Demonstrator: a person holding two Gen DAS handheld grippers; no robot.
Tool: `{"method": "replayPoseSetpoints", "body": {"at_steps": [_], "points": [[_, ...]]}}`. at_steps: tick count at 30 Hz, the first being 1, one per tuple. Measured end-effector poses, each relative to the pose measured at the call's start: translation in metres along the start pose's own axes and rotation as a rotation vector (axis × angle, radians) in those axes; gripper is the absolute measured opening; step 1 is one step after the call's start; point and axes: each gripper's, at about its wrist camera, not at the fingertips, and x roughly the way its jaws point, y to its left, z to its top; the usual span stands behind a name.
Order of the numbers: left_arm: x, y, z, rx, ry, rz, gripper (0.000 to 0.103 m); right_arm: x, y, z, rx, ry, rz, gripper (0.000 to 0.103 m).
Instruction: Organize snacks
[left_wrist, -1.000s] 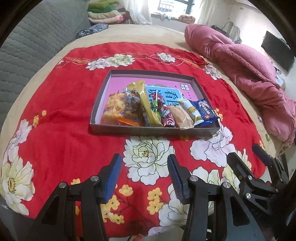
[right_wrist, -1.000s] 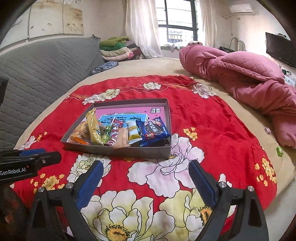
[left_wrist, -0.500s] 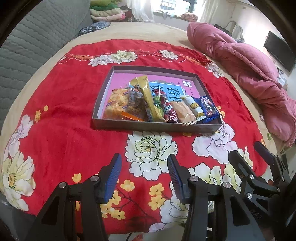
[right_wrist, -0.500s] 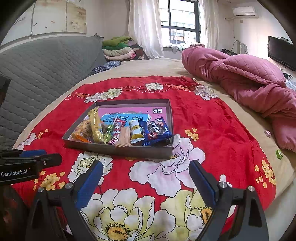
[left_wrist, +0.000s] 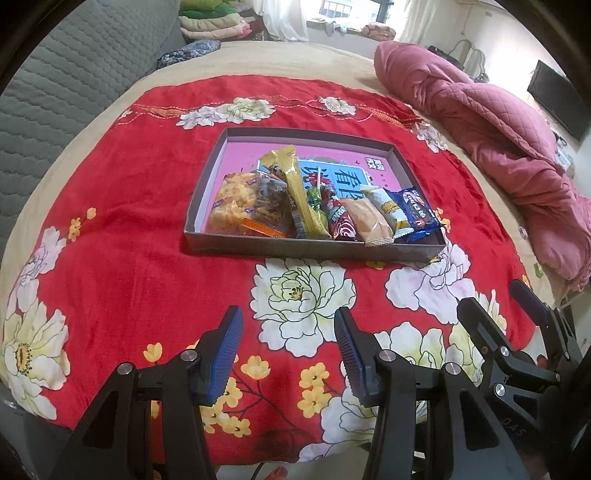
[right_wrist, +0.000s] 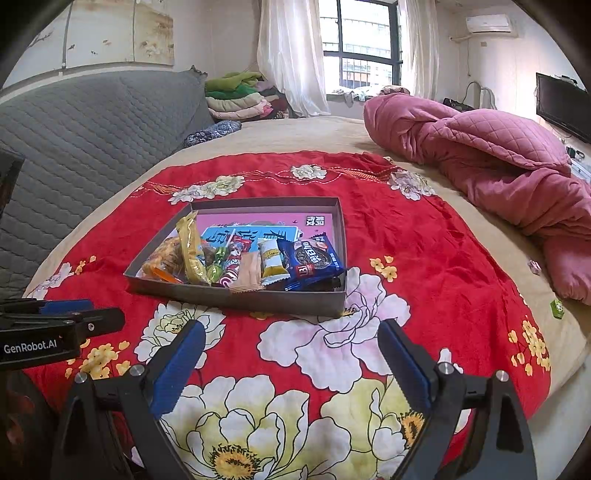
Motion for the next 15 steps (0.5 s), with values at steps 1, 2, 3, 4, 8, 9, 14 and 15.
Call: {"method": "replayPoseSetpoints", "body": {"at_steps": [1,2,3,4,8,9,14,15], "points": [[0.0,0.0001,-0.0001,-0.001,0.001,0.001,0.053,0.0,0.0,0.0003,0.001,0.0,0.0,0.095],[0.0002,0.0002,0.0,-0.001,0.002,0.0,0.053,0.0001,0.0,0.0002,0.001,0.0,-0.001,0.095],[0.0002,0.0001,0.0,0.0,0.003,0.002,0.053,0.0001,0.0,0.0001,0.001,0.0,0.0,0.095],[0.0004,0.0001,-0.0001,0.0,0.004,0.005,0.053,0.0003,0.0002,0.0001,0.002,0.0,0.0,0.095],[0.0021,0.0001,-0.0005,0.001,0.008,0.008,0.053,0.0007,0.0006,0.0,0.001,0.001,0.0,0.095],[0.0024,0.0003,-0.0007,0.0,0.009,0.007,0.053,0.0006,0.0005,0.0,0.001,0.002,0.0,0.095],[0.003,0.0009,-0.0012,0.001,0.009,0.01,0.053,0.0008,0.0006,-0.0001,0.0,0.002,0.001,0.095],[0.0029,0.0009,-0.0013,0.002,0.009,0.011,0.053,0.0008,0.0006,-0.0004,0.0,0.003,0.001,0.095]]}}
